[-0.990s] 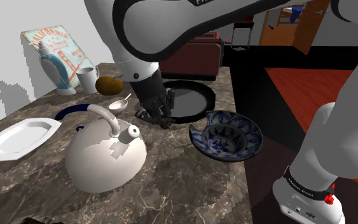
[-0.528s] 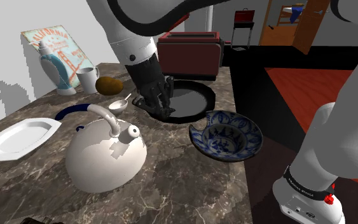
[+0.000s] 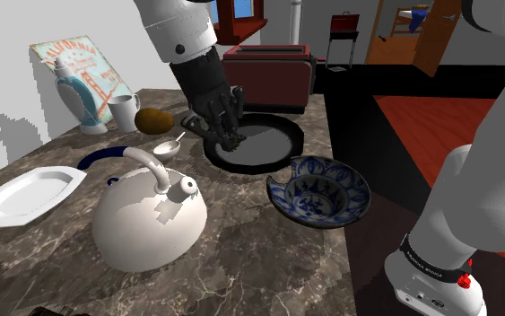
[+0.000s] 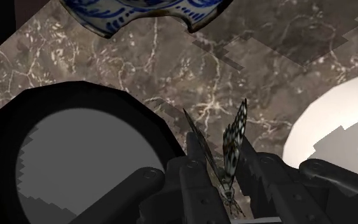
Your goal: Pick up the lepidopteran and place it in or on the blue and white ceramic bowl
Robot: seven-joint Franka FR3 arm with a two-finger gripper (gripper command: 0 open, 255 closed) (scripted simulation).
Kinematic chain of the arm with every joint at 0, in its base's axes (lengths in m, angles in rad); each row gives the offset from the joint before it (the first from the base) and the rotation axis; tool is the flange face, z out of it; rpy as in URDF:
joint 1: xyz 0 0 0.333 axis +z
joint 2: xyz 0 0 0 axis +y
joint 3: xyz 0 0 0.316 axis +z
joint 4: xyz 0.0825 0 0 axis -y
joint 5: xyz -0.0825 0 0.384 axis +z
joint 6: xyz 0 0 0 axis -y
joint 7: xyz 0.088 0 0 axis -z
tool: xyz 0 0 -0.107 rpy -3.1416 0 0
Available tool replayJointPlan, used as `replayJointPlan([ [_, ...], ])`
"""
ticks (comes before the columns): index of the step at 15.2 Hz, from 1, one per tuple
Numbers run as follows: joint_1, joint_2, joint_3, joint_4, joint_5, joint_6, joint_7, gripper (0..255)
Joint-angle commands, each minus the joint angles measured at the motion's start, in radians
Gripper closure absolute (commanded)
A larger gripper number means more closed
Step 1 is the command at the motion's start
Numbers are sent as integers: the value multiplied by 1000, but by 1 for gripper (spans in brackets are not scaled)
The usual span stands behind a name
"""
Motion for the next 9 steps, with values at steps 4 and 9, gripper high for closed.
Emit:
replayJointPlan([
  [4, 2, 18, 3, 88, -8, -73, 1, 255],
  [9, -4, -113, -10, -23, 47, -77, -22, 255],
])
